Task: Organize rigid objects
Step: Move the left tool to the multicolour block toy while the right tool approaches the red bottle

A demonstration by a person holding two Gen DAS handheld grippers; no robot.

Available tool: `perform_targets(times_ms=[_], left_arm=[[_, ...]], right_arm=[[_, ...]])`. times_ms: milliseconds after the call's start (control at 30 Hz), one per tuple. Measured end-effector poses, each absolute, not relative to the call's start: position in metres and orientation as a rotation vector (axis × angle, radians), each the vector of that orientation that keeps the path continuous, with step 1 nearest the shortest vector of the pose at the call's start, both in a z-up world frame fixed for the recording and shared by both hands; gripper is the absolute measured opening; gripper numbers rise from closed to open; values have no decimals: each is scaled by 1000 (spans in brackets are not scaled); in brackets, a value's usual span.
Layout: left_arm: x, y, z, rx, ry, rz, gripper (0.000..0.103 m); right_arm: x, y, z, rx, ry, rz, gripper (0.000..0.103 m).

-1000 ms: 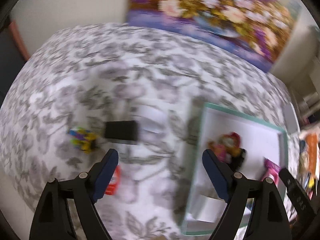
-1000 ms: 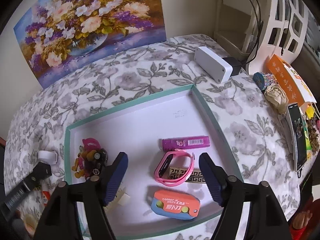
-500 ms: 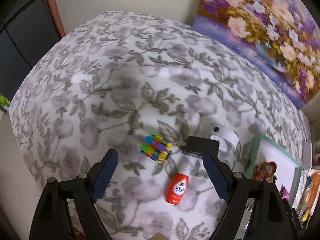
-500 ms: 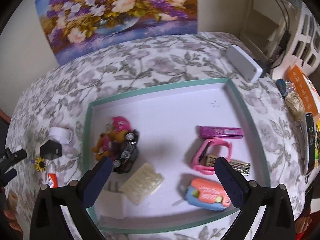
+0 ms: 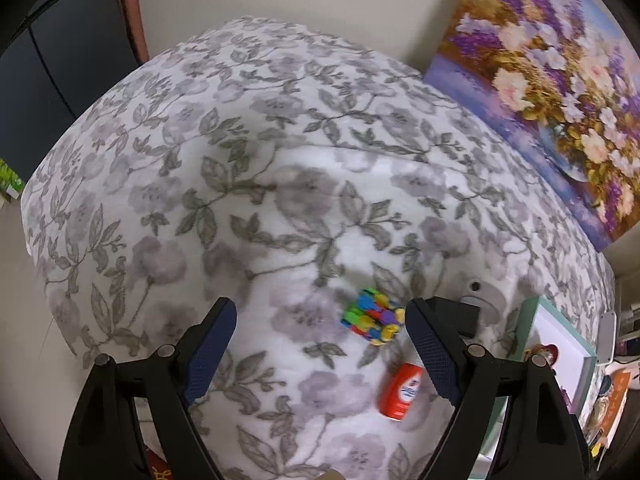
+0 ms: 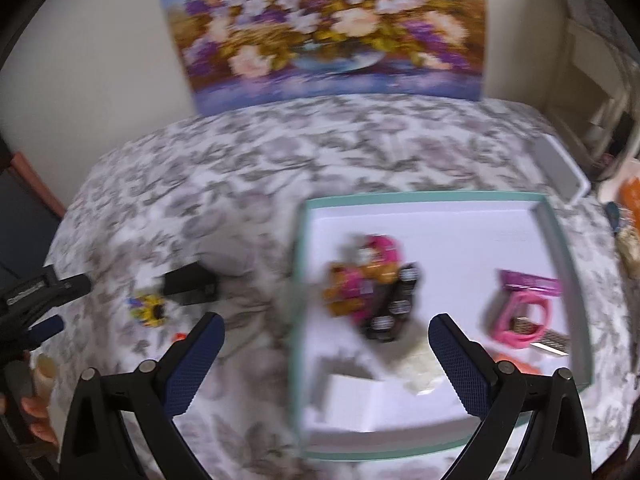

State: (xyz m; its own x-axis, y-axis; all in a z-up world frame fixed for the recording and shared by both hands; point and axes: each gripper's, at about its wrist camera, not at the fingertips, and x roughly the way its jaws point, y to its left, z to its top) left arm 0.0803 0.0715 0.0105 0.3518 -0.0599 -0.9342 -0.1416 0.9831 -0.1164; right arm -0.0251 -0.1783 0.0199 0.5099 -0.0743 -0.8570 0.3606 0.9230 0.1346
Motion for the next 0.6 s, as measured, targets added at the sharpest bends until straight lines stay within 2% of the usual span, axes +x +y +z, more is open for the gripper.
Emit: perform_targets(times_ms=[600], left_arm=[[92, 92, -26, -219, 1318, 83, 87]], right_arm=[[10, -99, -28, 179, 1157, -140, 103]])
